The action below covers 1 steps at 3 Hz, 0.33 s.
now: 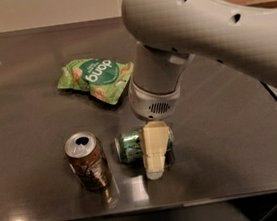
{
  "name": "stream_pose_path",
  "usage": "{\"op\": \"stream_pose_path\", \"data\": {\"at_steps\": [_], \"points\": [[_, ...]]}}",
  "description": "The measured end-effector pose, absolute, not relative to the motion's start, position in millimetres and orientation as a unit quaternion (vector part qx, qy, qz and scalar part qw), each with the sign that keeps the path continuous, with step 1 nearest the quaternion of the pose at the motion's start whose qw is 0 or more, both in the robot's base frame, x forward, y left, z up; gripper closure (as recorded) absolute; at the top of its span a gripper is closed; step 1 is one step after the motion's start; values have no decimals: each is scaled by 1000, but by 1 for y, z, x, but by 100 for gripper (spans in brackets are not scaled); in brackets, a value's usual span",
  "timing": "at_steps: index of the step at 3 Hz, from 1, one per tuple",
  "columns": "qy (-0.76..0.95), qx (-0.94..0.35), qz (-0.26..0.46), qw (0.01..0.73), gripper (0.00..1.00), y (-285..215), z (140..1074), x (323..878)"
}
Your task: Move green can near orange can
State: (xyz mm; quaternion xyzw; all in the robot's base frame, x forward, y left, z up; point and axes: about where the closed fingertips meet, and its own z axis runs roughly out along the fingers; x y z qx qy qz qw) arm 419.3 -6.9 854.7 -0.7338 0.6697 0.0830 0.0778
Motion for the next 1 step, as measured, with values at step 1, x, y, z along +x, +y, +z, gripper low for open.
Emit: {"op": "stream_pose_path", "data": {"at_steps": [1], "points": [[670,-734,83,78,0,-7,855,419]]}}
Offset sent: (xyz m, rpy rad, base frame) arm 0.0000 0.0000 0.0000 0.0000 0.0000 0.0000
